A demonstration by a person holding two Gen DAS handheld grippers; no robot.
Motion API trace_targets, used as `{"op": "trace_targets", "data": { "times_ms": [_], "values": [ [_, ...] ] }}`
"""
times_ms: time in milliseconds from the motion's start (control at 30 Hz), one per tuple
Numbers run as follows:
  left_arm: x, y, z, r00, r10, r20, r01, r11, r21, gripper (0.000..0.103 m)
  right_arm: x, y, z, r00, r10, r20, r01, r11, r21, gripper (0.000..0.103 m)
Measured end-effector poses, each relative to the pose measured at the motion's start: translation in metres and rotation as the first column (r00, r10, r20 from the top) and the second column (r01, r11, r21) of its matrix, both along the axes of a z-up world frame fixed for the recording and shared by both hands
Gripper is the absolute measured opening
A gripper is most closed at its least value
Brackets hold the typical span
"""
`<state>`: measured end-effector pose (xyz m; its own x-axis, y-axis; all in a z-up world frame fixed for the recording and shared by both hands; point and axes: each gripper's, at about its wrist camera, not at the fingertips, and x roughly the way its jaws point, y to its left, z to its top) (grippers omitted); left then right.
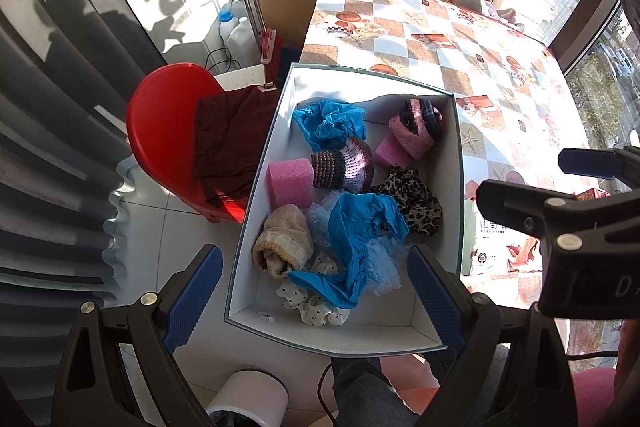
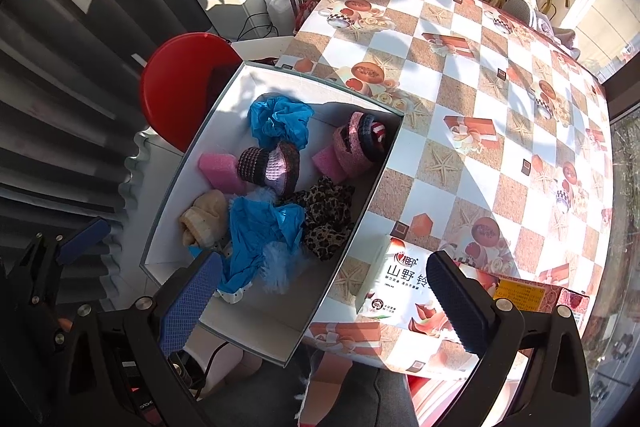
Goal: Organize soft objects
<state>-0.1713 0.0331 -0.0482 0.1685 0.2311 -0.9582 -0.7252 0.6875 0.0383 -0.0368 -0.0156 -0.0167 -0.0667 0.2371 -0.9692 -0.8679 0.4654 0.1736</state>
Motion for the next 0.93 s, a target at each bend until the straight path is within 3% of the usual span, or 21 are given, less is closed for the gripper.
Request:
{"op": "trace_targets", "data": {
  "times_ms": [933],
  "values": [
    [0.0053, -0.0021, 0.0057, 1.000, -0.010, 0.008, 0.010, 1.000, 0.015, 0.095, 0.0034, -0.0039, 0.0053, 1.000, -0.026, 0.018, 0.026, 1.000, 0.008, 0.103]
  ]
}}
